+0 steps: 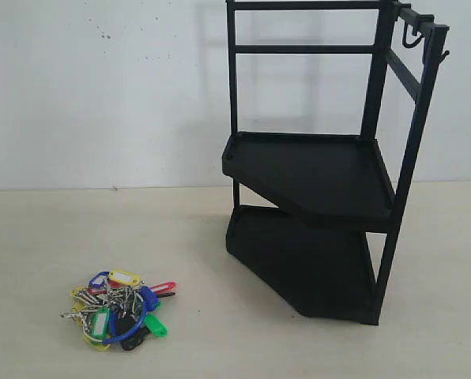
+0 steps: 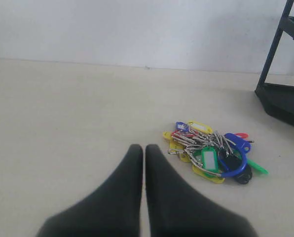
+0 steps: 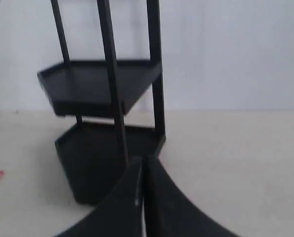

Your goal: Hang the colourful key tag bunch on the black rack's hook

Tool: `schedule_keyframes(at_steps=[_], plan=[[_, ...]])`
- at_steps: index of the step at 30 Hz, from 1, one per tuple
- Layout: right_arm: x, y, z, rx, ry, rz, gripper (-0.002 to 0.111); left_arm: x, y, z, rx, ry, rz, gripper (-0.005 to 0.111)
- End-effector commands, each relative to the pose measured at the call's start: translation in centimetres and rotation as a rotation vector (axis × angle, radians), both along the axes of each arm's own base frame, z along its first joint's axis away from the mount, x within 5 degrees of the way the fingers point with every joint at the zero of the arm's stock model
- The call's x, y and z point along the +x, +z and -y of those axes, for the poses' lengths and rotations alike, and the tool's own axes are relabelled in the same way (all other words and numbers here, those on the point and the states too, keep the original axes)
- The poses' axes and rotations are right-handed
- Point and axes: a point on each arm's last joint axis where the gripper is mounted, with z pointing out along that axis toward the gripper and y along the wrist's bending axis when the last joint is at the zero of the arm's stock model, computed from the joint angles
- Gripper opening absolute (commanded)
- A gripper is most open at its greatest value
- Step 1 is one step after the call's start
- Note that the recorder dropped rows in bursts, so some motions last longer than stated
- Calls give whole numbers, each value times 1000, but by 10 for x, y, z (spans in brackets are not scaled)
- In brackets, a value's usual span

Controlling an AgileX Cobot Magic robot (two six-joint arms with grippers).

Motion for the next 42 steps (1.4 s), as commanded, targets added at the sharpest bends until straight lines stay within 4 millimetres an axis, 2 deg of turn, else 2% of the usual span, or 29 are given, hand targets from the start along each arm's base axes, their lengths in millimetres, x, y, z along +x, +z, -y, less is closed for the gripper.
schedule_keyframes(at_steps=[1, 8, 11, 13, 14, 16, 17, 18, 19, 20, 21, 23, 26, 27, 29, 33, 37, 40, 42], plan=[[-1, 15, 1, 0, -13, 166, 0, 0, 1, 0, 8, 0, 11, 4], [-2, 23, 2, 12, -19, 252, 0, 0, 1, 0, 8, 0, 11, 4], [-9, 42, 4, 55, -32, 477, 0, 0, 1, 0, 8, 0, 11, 4], [-16, 55, 5, 155, -16, 632, 0, 0, 1, 0, 8, 0, 11, 4], [-19, 59, 6, 190, -7, 683, 0, 0, 1, 0, 8, 0, 11, 4], [-27, 82, 6, 304, 38, 745, 0, 0, 1, 0, 8, 0, 11, 4], [-34, 108, 4, 316, 66, 707, 0, 0, 1, 0, 8, 0, 11, 4], [-35, 118, 4, 304, 65, 660, 0, 0, 1, 0, 8, 0, 11, 4], [-35, 145, 3, 290, 59, 571, 0, 0, 1, 0, 8, 0, 11, 4], [-34, 155, 3, 297, 54, 522, 0, 0, 1, 0, 8, 0, 11, 4], [-28, 174, 3, 310, 33, 356, 0, 0, 1, 0, 8, 0, 11, 4], [-21, 185, 2, 318, 15, 171, 0, 0, 1, 0, 8, 0, 11, 4], [5, 179, -9, 215, 58, -272, 0, 0, 1, 0, 8, 0, 11, 4], [15, 169, -18, 159, 147, -437, 0, 0, 1, 0, 8, 0, 11, 4], [31, 153, -33, 212, 277, -612, 0, 0, 1, 0, 8, 0, 11, 4], [62, 127, -53, 251, 496, -746, 0, 0, 1, 0, 8, 0, 11, 4], [87, 103, -77, 401, 813, -770, 0, 0, 1, 0, 8, 0, 11, 4], [107, 86, -86, 486, 915, -781, 0, 0, 1, 0, 8, 0, 11, 4], [118, 76, -101, 523, 985, -788, 0, 0, 1, 0, 8, 0, 11, 4]])
